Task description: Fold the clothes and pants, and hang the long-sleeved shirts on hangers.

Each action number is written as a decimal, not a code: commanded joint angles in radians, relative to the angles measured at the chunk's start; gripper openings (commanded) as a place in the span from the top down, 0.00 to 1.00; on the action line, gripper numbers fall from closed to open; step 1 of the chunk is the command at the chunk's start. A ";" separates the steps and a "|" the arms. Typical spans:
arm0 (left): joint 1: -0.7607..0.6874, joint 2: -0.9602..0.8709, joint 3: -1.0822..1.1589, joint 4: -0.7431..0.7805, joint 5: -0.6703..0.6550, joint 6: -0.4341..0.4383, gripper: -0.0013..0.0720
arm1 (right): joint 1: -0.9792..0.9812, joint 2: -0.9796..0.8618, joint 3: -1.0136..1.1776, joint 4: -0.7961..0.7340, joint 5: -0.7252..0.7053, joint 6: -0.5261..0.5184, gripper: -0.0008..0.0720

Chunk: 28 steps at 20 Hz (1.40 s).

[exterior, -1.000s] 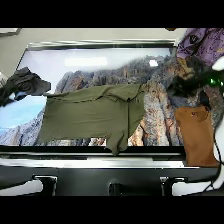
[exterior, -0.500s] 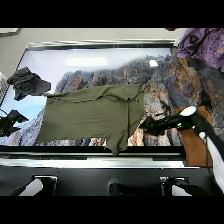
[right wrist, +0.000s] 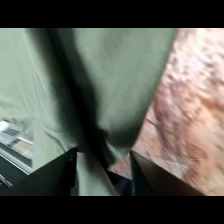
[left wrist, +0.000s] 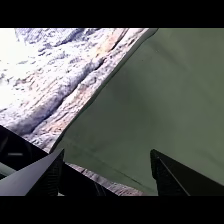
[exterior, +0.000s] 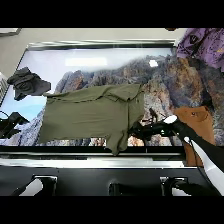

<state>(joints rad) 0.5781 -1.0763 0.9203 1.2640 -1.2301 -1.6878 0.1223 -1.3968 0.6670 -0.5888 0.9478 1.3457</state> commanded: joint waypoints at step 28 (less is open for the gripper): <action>0.111 -0.154 -0.291 -0.214 0.026 0.320 0.14 | 0.023 0.339 -0.003 -0.315 -0.015 0.321 0.95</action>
<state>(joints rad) 0.7383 -1.1892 0.6296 1.0489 -1.1954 -1.3739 0.1440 -1.0641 0.6624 -0.8982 0.9371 1.6592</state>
